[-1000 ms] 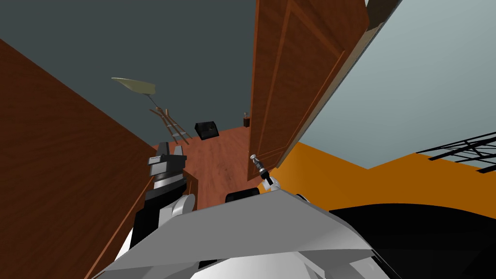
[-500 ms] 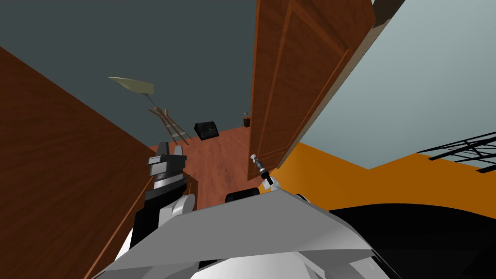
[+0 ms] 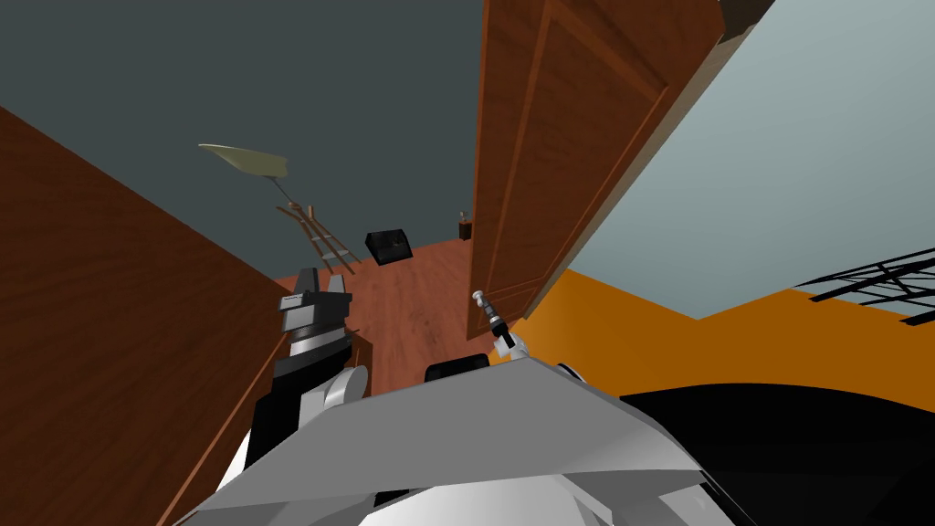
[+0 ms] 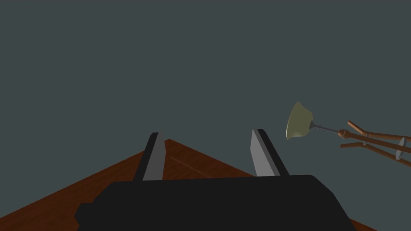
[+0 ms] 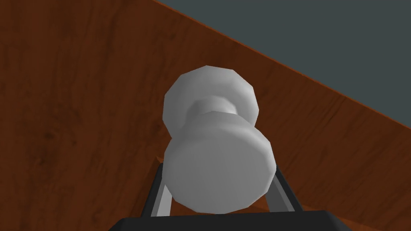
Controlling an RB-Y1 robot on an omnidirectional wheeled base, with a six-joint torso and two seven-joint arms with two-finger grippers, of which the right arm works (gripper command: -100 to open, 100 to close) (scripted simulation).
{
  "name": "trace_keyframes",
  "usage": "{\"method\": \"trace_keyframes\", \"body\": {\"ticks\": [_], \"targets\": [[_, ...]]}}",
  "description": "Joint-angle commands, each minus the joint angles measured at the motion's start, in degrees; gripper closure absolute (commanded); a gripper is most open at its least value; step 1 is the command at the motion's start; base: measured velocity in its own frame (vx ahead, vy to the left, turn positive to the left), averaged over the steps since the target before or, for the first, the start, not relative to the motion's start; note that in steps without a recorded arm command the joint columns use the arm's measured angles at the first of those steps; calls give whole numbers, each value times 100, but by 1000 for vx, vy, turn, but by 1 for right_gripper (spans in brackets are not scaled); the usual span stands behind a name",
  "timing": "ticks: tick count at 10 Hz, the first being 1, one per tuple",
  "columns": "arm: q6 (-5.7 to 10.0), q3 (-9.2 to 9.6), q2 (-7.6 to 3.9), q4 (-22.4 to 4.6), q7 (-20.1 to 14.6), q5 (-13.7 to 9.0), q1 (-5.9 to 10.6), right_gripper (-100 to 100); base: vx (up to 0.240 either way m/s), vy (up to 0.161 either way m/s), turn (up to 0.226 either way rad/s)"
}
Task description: Push the door open
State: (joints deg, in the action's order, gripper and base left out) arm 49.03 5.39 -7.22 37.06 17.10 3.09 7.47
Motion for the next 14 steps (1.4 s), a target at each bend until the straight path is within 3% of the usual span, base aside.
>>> {"method": "trace_keyframes", "body": {"ticks": [1, 3, 6, 8, 14], "targets": [[27, 14, -3, -16, -174, -62, 29, 100, 40, 14, -1], [31, 91, -26, -50, -544, -306, 58, 100, 54, 27, -7], [33, 129, -37, -67, -887, -427, 72, 100, 45, 16, -2], [37, 206, -60, -101, -1259, -673, 101, 100, 56, 28, -9], [44, 324, -94, -154, -2068, -1048, 146, 100, 46, 21, -5]]}}
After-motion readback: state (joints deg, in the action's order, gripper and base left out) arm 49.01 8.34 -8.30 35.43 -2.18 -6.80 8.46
